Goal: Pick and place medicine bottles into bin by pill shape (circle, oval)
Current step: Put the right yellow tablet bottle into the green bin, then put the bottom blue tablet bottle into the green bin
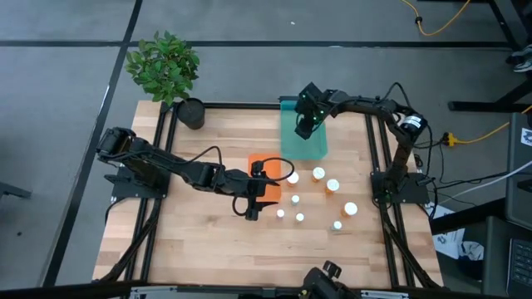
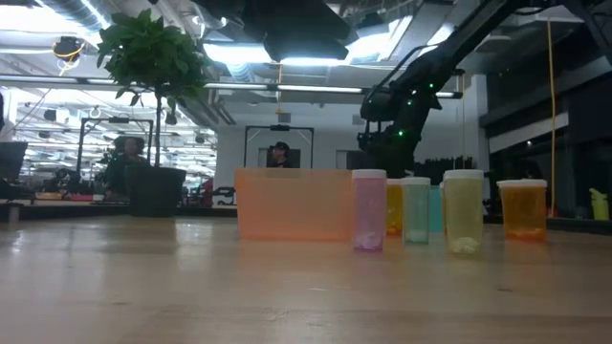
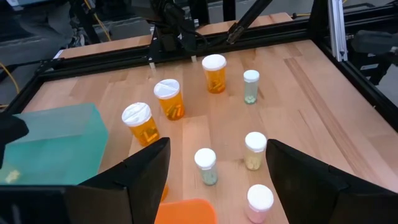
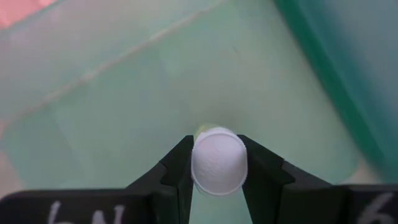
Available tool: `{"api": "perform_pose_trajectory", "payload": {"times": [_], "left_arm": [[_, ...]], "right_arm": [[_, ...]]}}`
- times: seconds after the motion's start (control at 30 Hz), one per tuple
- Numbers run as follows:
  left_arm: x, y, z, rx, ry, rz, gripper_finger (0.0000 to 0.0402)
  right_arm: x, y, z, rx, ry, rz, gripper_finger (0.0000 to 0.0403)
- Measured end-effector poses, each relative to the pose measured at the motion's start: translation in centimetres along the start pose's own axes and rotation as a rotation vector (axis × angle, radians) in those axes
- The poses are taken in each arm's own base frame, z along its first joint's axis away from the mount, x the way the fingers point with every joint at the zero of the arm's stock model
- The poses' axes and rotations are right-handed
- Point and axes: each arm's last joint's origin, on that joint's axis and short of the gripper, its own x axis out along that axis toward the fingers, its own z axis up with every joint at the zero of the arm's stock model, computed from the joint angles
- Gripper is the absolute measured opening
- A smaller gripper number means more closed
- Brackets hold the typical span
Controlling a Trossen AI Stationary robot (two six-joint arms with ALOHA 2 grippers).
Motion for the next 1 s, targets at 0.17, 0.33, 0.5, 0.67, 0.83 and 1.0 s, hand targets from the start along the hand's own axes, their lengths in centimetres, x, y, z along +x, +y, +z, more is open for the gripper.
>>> {"api": "perform_pose_trajectory", "payload": {"times": [0.17,0.33,0.5,0.67,0.83,1.0], "left_arm": [[0.0,0.0,0.0,0.000,0.000,0.000,0.0257],[0.0,0.0,0.0,0.000,0.000,0.000,0.0257],[0.0,0.0,0.0,0.000,0.000,0.000,0.0257],[0.0,0.0,0.0,0.001,0.000,0.000,0.0257],[0.0,0.0,0.0,0.001,0.000,0.000,0.0257],[0.0,0.0,0.0,0.001,0.000,0.000,0.0257]], "right_arm": [[0.3,0.0,-0.1,0.003,0.009,0.001,0.0131],[0.2,0.0,0.0,0.003,0.001,0.000,0.0180],[-0.8,-0.2,0.9,0.006,-0.003,-0.003,0.0223],[-3.2,-0.3,3.0,0.004,-0.020,-0.005,0.0237],[-6.7,0.8,4.8,0.055,0.027,0.010,0.0238],[-10.3,3.5,5.4,0.095,0.043,0.032,0.0233]]}}
